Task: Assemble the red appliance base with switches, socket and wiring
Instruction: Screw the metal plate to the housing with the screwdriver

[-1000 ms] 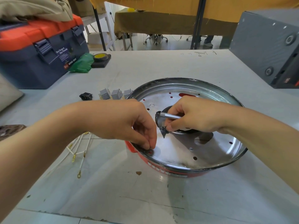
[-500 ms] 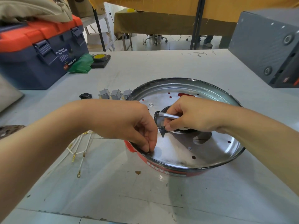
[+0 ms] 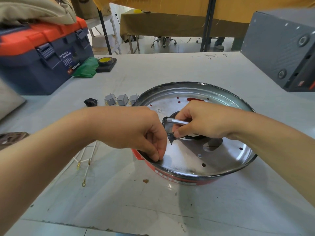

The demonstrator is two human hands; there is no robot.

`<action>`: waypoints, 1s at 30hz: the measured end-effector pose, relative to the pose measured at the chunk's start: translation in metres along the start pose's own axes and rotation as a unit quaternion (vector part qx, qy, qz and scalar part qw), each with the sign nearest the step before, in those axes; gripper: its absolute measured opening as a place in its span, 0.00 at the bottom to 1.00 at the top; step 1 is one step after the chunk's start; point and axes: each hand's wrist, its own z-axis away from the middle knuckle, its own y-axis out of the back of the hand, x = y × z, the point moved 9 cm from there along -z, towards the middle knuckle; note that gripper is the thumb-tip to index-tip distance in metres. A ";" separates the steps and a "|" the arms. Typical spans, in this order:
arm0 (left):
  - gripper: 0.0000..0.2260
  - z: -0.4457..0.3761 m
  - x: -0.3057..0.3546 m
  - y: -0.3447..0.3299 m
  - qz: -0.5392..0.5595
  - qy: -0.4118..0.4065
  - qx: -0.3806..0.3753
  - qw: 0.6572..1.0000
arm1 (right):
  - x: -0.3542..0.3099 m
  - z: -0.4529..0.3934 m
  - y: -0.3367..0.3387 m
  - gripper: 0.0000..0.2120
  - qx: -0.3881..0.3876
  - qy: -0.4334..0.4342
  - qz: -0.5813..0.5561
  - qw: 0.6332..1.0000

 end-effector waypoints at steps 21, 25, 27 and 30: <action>0.02 0.002 -0.002 0.004 0.041 -0.042 0.041 0.997 | 0.002 -0.001 0.000 0.08 0.007 -0.005 -0.008 1.000; 0.02 0.003 -0.001 0.004 0.042 -0.047 0.046 0.997 | 0.002 0.000 0.000 0.06 0.009 -0.005 -0.010 1.000; 0.02 0.004 -0.002 0.004 0.046 -0.047 0.044 0.997 | 0.001 0.002 0.001 0.05 0.011 -0.003 -0.017 1.000; 0.03 0.004 -0.003 0.003 0.050 -0.047 0.033 0.997 | -0.001 0.006 0.002 0.08 0.014 0.002 -0.037 0.999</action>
